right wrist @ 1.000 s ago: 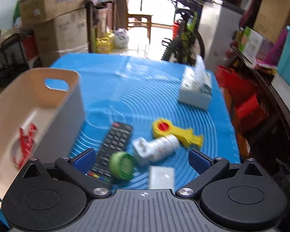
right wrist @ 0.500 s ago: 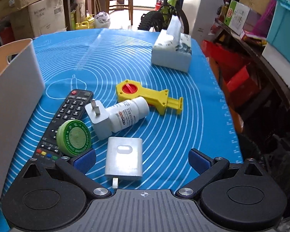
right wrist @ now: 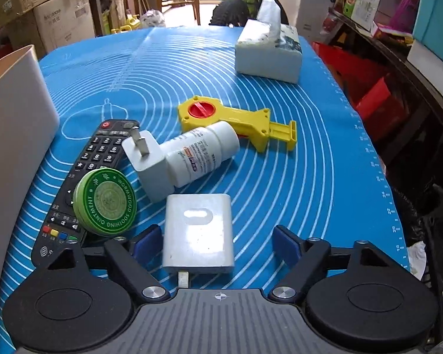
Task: Organize rigid objects
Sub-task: 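Grasp the white charger with the right tool and lift it, then carry the white charger with the right tool into the basket and release, then grasp the green ointment tin with the right tool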
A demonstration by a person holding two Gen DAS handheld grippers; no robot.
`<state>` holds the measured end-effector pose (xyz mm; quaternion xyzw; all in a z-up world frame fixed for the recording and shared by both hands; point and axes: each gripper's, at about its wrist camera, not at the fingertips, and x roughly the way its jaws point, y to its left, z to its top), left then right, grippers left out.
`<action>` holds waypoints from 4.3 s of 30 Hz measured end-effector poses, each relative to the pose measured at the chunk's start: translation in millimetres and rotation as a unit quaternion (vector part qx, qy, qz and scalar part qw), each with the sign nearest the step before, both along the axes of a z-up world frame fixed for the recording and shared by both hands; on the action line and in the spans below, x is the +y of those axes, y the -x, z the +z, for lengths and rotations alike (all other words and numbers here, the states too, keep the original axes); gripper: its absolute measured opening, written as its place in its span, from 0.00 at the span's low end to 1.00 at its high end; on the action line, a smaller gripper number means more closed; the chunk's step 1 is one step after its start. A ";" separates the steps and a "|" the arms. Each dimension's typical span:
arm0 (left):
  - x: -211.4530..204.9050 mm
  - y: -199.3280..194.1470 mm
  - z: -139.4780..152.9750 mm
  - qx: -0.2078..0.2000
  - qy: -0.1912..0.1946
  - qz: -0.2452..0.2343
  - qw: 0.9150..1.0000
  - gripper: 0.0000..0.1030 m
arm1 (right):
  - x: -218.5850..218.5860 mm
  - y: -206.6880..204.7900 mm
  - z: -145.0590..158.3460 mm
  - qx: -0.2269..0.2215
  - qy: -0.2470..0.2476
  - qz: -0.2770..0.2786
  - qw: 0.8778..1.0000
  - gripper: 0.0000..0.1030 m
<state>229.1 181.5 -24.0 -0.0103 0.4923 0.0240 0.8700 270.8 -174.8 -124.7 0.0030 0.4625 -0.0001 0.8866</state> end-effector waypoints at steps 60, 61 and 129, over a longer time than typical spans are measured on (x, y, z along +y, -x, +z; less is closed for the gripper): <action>-4.0 -0.6 -1.4 0.000 0.001 -0.003 1.000 0.05 | 233.9 0.1 95.4 -0.059 -0.023 0.223 0.973 0.49; -3.9 -0.7 -1.4 0.000 0.001 -0.003 1.000 0.05 | 238.7 -0.7 91.4 -0.051 -0.016 0.227 0.973 0.49; -3.8 -2.3 -1.2 0.000 -0.007 -0.006 1.000 0.06 | 54.8 -12.1 25.2 -0.009 -0.028 -0.006 1.000 0.28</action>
